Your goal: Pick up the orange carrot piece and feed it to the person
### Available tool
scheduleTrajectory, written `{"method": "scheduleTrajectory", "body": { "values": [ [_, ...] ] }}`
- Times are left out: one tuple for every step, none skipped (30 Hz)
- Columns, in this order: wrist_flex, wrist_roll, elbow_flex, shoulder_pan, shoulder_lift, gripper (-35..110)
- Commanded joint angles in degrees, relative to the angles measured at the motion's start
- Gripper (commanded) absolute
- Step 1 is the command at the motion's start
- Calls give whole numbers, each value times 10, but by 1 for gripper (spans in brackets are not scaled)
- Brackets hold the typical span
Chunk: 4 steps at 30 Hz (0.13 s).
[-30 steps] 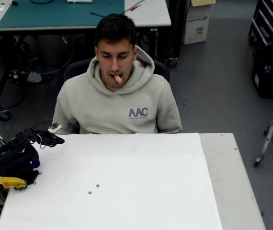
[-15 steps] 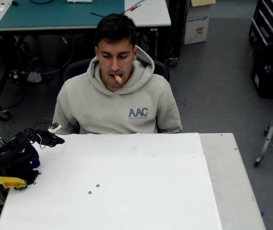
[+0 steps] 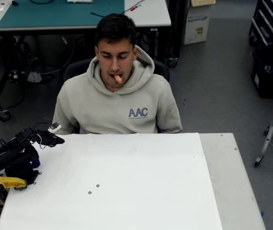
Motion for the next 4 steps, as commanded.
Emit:
{"method": "scheduleTrajectory", "body": {
  "values": [
    [6, 1, -5, 3, 14, -1],
    [6, 1, -5, 3, 14, -1],
    [6, 1, -5, 3, 14, -1],
    [6, 1, -5, 3, 14, -1]
  ]
}}
